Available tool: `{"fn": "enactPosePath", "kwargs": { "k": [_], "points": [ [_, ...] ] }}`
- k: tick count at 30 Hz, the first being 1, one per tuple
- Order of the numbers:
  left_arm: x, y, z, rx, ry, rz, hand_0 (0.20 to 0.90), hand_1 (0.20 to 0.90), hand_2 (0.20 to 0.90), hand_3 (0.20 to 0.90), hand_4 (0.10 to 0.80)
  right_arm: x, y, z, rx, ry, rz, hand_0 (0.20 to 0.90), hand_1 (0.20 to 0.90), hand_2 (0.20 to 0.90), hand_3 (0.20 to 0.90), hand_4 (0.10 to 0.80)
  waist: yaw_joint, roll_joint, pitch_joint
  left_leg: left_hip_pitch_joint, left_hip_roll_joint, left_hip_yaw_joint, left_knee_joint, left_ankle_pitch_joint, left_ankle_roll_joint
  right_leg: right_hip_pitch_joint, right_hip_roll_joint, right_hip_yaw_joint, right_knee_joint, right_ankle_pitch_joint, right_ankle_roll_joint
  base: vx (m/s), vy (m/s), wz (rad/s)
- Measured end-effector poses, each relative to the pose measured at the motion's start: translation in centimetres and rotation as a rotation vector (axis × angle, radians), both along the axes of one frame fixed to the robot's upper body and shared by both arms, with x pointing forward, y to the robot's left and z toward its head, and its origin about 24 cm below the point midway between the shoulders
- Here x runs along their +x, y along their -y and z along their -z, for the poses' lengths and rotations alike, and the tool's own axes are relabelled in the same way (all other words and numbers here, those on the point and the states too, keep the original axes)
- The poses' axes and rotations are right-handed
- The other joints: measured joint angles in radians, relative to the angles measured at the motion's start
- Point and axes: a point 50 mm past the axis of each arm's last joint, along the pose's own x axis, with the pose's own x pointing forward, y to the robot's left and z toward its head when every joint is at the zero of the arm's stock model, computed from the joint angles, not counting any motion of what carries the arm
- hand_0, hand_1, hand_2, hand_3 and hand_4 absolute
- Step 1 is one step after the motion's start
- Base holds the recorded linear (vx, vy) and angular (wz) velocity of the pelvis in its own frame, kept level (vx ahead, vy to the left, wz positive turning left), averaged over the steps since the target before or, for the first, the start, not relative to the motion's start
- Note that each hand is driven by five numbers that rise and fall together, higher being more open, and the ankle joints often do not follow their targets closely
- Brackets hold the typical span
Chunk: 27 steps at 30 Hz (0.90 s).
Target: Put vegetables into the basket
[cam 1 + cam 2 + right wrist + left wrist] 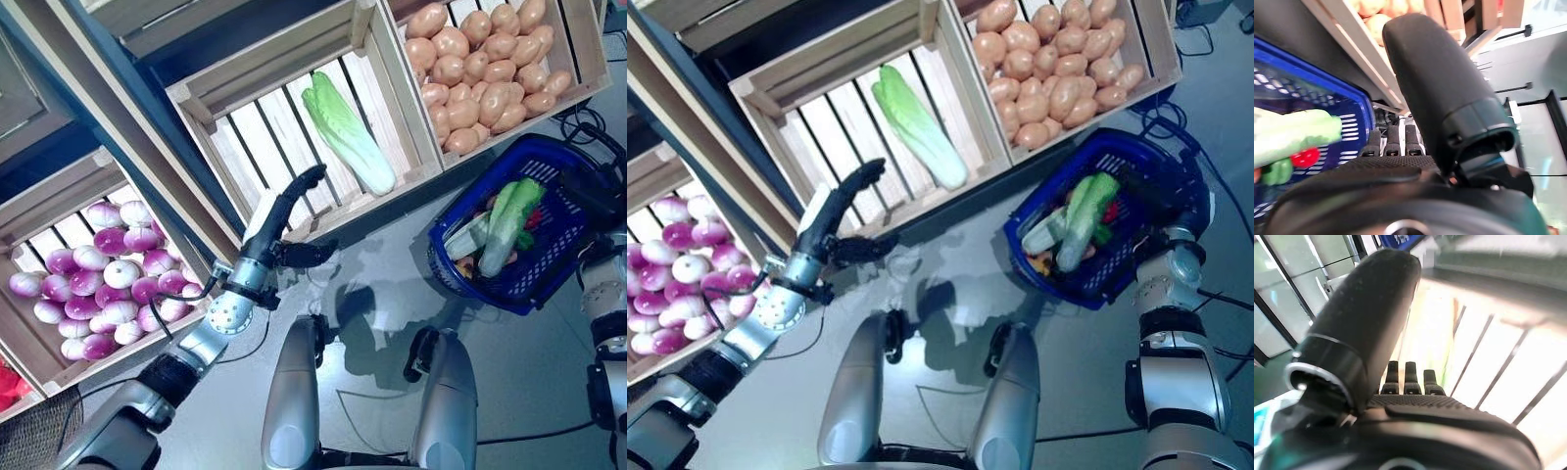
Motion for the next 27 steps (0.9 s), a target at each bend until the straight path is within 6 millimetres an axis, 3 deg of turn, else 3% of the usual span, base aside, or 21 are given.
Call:
{"fn": "enactPosePath", "kwargs": {
  "k": [5,8,10,14,21,27],
  "points": [
    [1.0,-1.1,-4.9,0.266,0.302,-0.086,0.900,0.900,0.900,0.900,0.800,0.4,-0.4,-0.2,-0.015,-0.002,-0.029,0.900,0.900,0.900,0.900,0.800,-0.007,-0.008,0.001,-0.014,0.003,-0.005,0.024,-0.010,-0.003,-0.013,0.001,0.004,0.023,-0.010,0.000,0.005,0.016,-0.01],
    [2.8,-2.1,-9.1,0.460,0.433,-0.184,0.900,0.900,0.900,0.900,0.800,1.8,-1.7,-1.6,-0.054,0.002,-0.123,0.900,0.900,0.900,0.900,0.800,-0.040,-0.009,0.001,-0.045,0.006,-0.002,0.061,-0.022,0.001,-0.046,0.000,0.019,0.050,-0.014,0.005,0.029,0.079,-0.05],
    [3.7,-2.1,-10.7,0.512,0.468,-0.228,0.900,0.900,0.900,0.900,0.800,2.2,-2.4,-1.8,-0.059,0.015,-0.186,0.900,0.900,0.900,0.900,0.800,-0.048,-0.012,-0.001,-0.052,0.018,0.013,0.075,-0.034,-0.001,-0.059,0.008,0.032,0.056,-0.016,0.014,0.046,0.070,-0.16],
    [4.9,-2.4,-11.2,0.594,0.460,-0.271,0.900,0.900,0.900,0.900,0.800,2.7,-3.4,-1.4,-0.086,-0.016,-0.267,0.900,0.900,0.900,0.900,0.800,-0.077,-0.015,-0.002,-0.063,0.037,0.031,0.102,-0.049,0.004,-0.079,0.020,0.048,0.071,-0.014,0.016,0.002,0.067,-0.16],
    [6.1,-3.1,-8.4,0.697,0.339,-0.293,0.900,0.900,0.900,0.900,0.800,2.9,-4.2,-0.3,-0.052,-0.036,-0.315,0.900,0.900,0.900,0.900,0.800,-0.135,-0.018,-0.002,-0.106,0.057,0.042,0.140,-0.076,0.000,-0.140,0.039,0.074,0.095,-0.019,0.019,-0.026,0.051,-0.13],
    [7.0,-4.2,-8.5,0.820,0.318,-0.369,0.900,0.900,0.900,0.900,0.800,3.1,-4.8,-0.4,-0.050,-0.019,-0.370,0.900,0.900,0.900,0.900,0.800,-0.154,-0.019,-0.002,-0.159,0.073,0.045,0.190,-0.092,0.003,-0.208,0.055,0.100,0.136,-0.022,0.010,-0.050,0.042,-0.11]
  ]
}}
